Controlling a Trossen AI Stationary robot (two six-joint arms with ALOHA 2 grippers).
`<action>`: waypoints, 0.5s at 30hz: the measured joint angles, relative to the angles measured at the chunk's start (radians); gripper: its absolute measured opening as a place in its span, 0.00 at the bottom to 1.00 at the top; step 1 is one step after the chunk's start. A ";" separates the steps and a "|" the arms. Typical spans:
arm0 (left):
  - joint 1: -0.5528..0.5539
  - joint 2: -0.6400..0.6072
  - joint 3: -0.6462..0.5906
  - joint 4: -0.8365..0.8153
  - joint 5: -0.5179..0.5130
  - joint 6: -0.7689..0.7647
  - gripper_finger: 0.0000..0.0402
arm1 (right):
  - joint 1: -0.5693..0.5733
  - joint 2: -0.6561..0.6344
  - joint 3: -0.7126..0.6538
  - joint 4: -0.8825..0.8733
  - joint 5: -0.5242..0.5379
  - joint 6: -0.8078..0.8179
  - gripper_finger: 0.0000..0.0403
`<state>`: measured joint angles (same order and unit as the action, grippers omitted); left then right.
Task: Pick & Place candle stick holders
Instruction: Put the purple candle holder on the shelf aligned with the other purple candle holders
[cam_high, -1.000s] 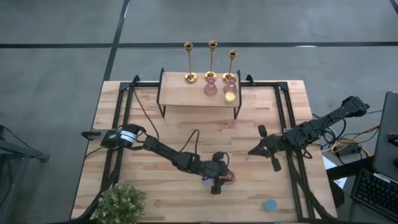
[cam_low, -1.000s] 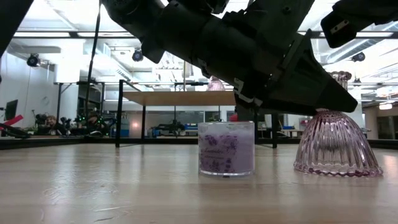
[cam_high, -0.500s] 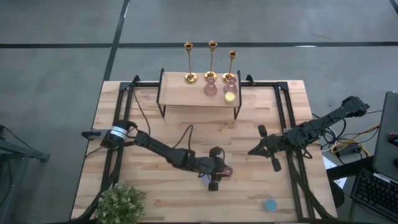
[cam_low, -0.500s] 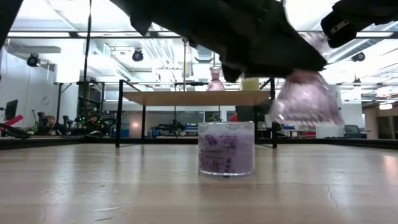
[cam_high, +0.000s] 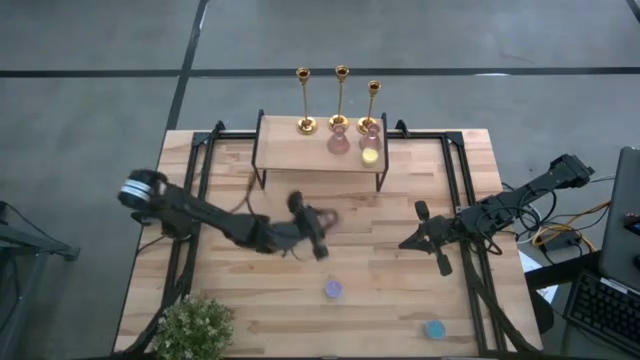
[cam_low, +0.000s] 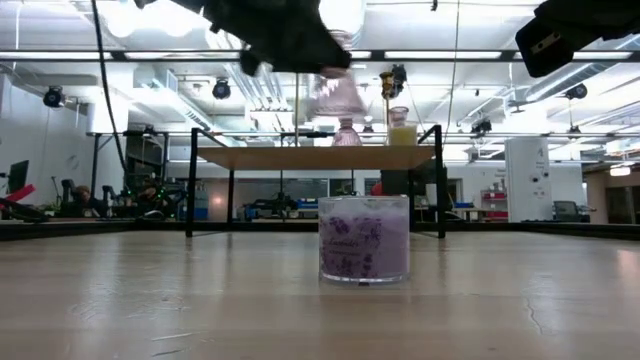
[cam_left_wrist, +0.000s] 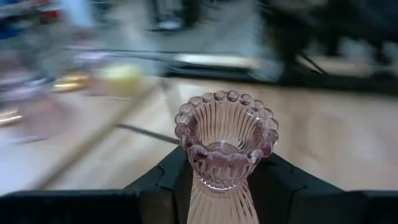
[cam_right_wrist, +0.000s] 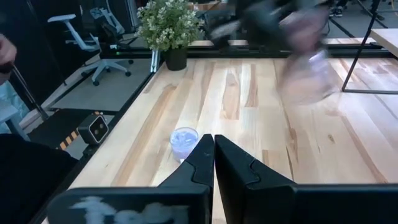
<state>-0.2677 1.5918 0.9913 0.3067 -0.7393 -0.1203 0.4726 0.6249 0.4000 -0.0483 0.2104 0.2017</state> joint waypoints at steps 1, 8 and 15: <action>0.017 -0.028 -0.017 0.002 -0.041 -0.031 0.33 | 0.000 0.001 0.000 -0.001 0.000 0.000 0.02; 0.180 -0.157 -0.080 -0.010 -0.087 -0.120 0.33 | 0.000 0.001 0.000 0.000 0.000 0.000 0.02; 0.355 -0.172 -0.062 -0.010 0.044 -0.113 0.33 | 0.000 0.001 0.000 0.000 0.000 0.000 0.02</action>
<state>0.0876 1.4193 0.9295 0.2966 -0.6954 -0.2337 0.4728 0.6254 0.4000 -0.0479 0.2104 0.2016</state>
